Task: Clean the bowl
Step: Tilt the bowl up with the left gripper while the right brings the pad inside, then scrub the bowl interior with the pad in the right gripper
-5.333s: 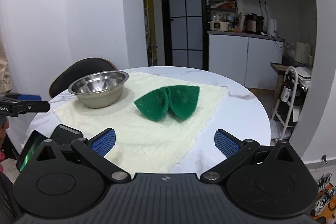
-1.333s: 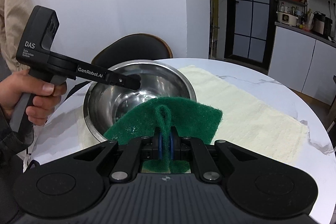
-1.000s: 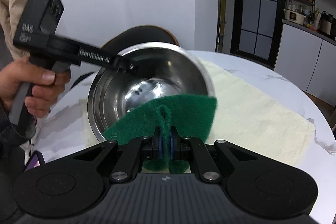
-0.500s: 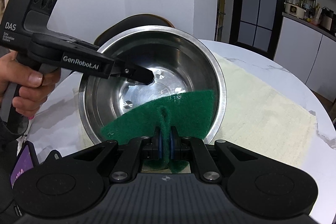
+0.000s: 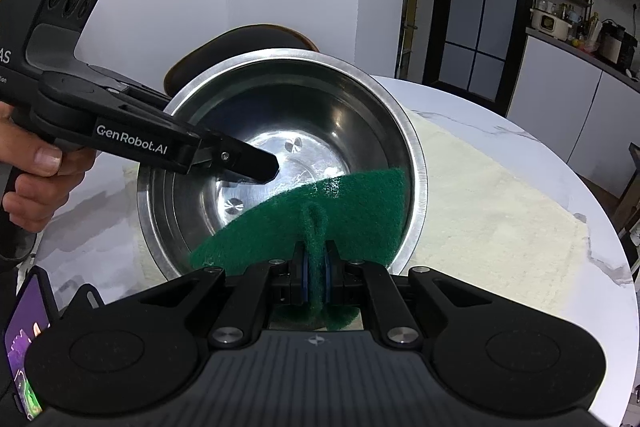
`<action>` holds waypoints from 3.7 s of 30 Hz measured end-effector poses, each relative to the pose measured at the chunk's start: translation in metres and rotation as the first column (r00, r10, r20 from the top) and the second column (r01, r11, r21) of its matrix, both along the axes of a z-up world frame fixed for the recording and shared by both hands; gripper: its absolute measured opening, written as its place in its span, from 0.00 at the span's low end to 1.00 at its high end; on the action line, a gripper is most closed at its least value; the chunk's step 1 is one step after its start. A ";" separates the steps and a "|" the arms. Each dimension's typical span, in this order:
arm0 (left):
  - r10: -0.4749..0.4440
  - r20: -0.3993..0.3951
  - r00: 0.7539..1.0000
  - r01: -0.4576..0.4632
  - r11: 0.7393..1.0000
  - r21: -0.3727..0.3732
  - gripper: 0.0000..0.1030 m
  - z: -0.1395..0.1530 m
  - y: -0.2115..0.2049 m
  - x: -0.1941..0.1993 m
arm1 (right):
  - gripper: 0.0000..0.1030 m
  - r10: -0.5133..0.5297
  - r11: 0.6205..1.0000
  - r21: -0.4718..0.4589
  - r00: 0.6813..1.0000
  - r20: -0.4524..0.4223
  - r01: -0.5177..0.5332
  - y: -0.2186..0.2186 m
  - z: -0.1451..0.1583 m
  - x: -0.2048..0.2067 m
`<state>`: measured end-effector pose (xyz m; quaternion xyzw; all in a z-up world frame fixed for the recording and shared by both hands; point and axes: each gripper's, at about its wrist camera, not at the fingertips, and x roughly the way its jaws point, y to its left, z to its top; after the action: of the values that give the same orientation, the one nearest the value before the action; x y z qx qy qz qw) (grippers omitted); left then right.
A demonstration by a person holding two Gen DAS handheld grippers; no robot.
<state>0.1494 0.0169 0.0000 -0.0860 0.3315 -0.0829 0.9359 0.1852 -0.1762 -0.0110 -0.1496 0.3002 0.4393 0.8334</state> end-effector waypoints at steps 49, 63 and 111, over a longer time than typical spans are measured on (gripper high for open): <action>0.004 0.167 0.986 -0.023 0.993 0.115 0.08 0.019 -0.034 0.029 | 0.08 0.045 0.994 0.106 0.996 -0.078 -0.037 -0.018 0.031 -0.014; -0.024 0.222 0.975 0.000 0.995 0.104 0.10 0.024 -0.031 0.021 | 0.08 0.034 0.996 0.088 0.996 -0.087 -0.026 -0.016 0.022 -0.012; -0.068 -0.021 0.997 0.069 0.995 0.076 0.16 -0.015 -0.015 0.003 | 0.08 0.100 0.991 -0.087 0.994 -0.043 -0.104 0.048 0.001 -0.018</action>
<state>0.1521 0.0021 -0.0148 -0.0395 0.3458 -0.1015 0.9320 0.1667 -0.1284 -0.0096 -0.1931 0.3275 0.4705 0.7963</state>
